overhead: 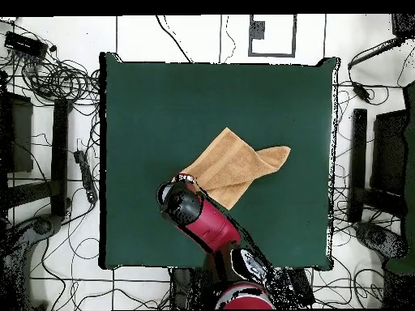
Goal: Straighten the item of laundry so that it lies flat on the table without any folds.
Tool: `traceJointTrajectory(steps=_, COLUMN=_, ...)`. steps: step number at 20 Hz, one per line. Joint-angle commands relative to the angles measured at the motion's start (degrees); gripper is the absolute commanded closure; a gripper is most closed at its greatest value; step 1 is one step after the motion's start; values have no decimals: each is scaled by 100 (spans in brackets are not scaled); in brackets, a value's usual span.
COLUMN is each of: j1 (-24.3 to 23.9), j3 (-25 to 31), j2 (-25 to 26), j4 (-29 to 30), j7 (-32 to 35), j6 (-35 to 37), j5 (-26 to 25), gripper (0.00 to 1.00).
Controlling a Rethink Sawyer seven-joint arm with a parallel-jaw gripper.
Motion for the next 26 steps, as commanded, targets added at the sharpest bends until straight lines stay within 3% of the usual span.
traceJointTrajectory(steps=1, j1=29, j3=159, j2=393, j4=201, j7=1323, j6=-59, j5=440, gripper=0)
traceJointTrajectory(steps=4, j1=-534, j3=670, j2=376, j4=293, j7=1364, j6=-598, j5=186, gripper=0)
traceJointTrajectory(steps=6, j1=-785, j3=944, j2=222, j4=453, j7=1457, j6=-493, j5=261, gripper=0)
traceJointTrajectory(steps=8, j1=-894, j3=855, j2=137, j4=384, j7=1344, j6=-206, j5=365, gripper=0)
traceJointTrajectory(steps=11, j1=-603, j3=152, j2=367, j4=-171, j7=1326, j6=397, j5=673, gripper=0)
traceJointTrajectory(steps=12, j1=-324, j3=-415, j2=642, j4=-582, j7=1309, j6=787, j5=727, gripper=0)
traceJointTrajectory(steps=18, j1=-65, j3=-1943, j2=2284, j4=-2288, j7=123, j6=984, j5=170, gripper=0)
traceJointTrajectory(steps=22, j1=-360, j3=-2502, j2=2811, j4=-3055, j7=-673, j6=1166, j5=-700, gripper=0)
traceJointTrajectory(steps=26, j1=-1172, j3=-2192, j2=2956, j4=-3747, j7=-1498, j6=747, j5=-2130, gripper=0)
